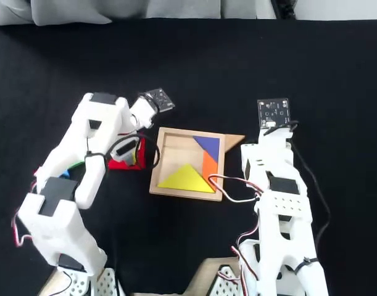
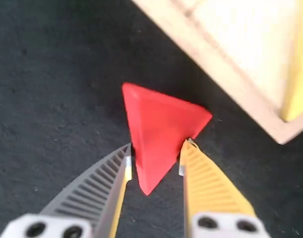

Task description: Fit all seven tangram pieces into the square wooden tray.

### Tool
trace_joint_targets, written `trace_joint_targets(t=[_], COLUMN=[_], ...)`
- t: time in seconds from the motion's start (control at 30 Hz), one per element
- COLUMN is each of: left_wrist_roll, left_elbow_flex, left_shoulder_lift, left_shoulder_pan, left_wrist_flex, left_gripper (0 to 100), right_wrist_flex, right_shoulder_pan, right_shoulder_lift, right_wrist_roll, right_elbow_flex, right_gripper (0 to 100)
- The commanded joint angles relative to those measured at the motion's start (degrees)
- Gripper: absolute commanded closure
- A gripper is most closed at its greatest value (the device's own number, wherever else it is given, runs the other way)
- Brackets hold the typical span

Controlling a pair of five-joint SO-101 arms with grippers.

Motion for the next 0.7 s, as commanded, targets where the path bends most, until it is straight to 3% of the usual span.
trace_joint_targets(t=[0.0,0.27,0.47,0.67], left_wrist_roll=[0.8,0.9,1.1,11.3], left_elbow_flex=[2.2,14.7,18.9,14.8], left_shoulder_lift=[-7.5,-14.9,-17.7,-20.0], left_shoulder_pan=[0.9,2.5,4.0,0.8], left_wrist_flex=[-0.6,-8.6,-9.9,-10.0], left_gripper=[84,84,84,84], right_wrist_flex=[-0.9,-0.9,-0.9,-0.9], right_shoulder_pan=[-0.7,-0.7,-0.7,-0.7], right_shoulder_lift=[-1.9,-1.9,-1.9,-1.9], right_wrist_roll=[0.6,0.6,0.6,0.6], right_elbow_flex=[-0.6,-0.6,-0.6,-0.6], right_gripper=[97.7,97.7,97.7,97.7])
